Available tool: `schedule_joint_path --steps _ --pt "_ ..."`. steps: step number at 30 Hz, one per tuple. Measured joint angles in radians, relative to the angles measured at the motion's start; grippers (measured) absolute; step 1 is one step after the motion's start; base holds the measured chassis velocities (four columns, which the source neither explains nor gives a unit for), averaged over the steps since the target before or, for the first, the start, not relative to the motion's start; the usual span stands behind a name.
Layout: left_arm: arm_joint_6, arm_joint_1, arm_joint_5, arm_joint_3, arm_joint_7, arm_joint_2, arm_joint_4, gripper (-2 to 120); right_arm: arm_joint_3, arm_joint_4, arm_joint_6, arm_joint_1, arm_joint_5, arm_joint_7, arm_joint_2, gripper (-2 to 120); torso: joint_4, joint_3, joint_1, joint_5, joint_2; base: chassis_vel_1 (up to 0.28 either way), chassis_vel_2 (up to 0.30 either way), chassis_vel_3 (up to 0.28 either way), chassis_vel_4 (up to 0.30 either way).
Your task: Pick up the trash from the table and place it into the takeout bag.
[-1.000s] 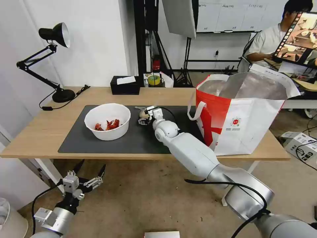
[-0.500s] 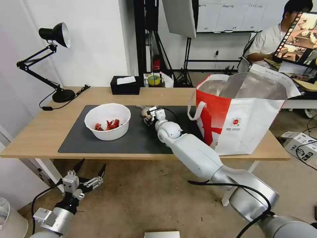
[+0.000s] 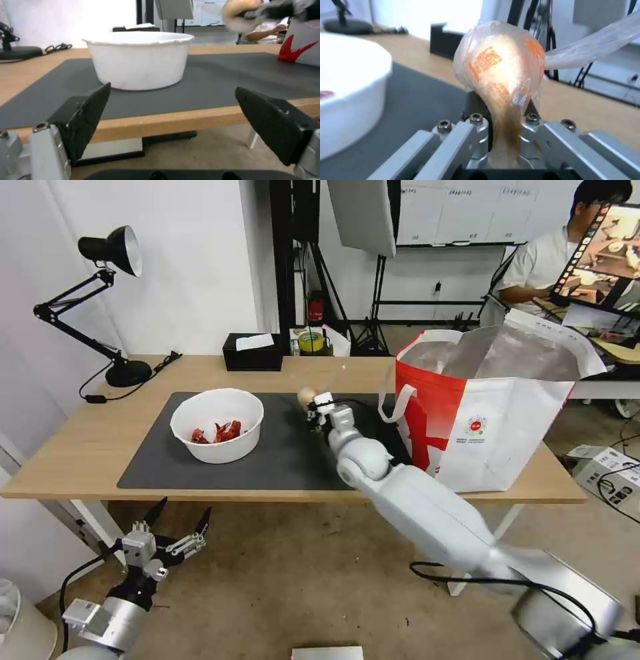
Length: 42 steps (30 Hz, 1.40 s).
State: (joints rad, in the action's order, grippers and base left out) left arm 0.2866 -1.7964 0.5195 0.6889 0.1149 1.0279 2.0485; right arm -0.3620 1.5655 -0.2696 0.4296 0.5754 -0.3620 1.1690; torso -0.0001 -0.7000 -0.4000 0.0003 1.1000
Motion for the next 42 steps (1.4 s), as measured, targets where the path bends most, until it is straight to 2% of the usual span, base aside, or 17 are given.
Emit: schedule_joint_path --steps 5,9,14,21,27,32,35,42 --pt "0.0 -0.007 0.011 0.022 0.0 -0.011 0.007 100 0.052 0.203 0.01 0.094 -0.05 -0.007 -0.087 7 0.0 0.0 0.0 -0.0002 0.0 0.0 0.0 0.0 0.0" --pt "0.001 -0.011 0.003 0.021 0.0 -0.002 0.007 100 0.095 0.294 0.042 0.173 -0.101 -0.017 -0.114 6 0.0001 0.0 0.0 0.0 0.0 0.0 0.0 0.0 0.0" --pt "0.002 -0.011 -0.002 0.015 0.0 0.003 0.007 100 0.145 0.362 0.062 0.231 -0.139 -0.055 -0.138 6 0.0 0.0 0.0 0.0 0.0 0.0 0.0 0.0 0.0" --pt "0.003 -0.015 -0.007 0.011 -0.001 0.003 0.008 100 0.255 0.412 0.17 0.243 -0.211 -0.088 -0.215 6 0.0 0.0 0.0 0.0 0.0 0.0 0.0 0.0 0.0" --pt "0.003 -0.015 -0.015 0.0 -0.001 0.006 0.01 100 0.337 0.451 0.173 0.246 -0.2 -0.163 -0.247 6 0.0 0.0 0.0 0.0 0.0 0.0 0.0 0.0 0.0" --pt "0.003 -0.012 -0.018 -0.009 -0.001 0.003 0.012 100 0.391 0.479 0.124 0.231 -0.142 -0.261 -0.28 6 0.0001 0.0 0.0 -0.0001 0.0 0.0 0.0 0.0 0.0" --pt "0.002 -0.006 -0.019 -0.018 -0.001 0.0 0.012 100 0.425 0.491 0.049 0.215 -0.048 -0.368 -0.314 6 0.0 0.0 0.0 -0.0001 0.0 0.0 0.0 0.0 0.0" --pt "-0.001 0.004 -0.023 -0.035 -0.001 -0.001 0.008 100 0.445 0.468 -0.014 0.185 0.067 -0.441 -0.344 6 0.0 0.0 0.0 -0.0001 0.0 0.0 0.0 0.0 0.0"
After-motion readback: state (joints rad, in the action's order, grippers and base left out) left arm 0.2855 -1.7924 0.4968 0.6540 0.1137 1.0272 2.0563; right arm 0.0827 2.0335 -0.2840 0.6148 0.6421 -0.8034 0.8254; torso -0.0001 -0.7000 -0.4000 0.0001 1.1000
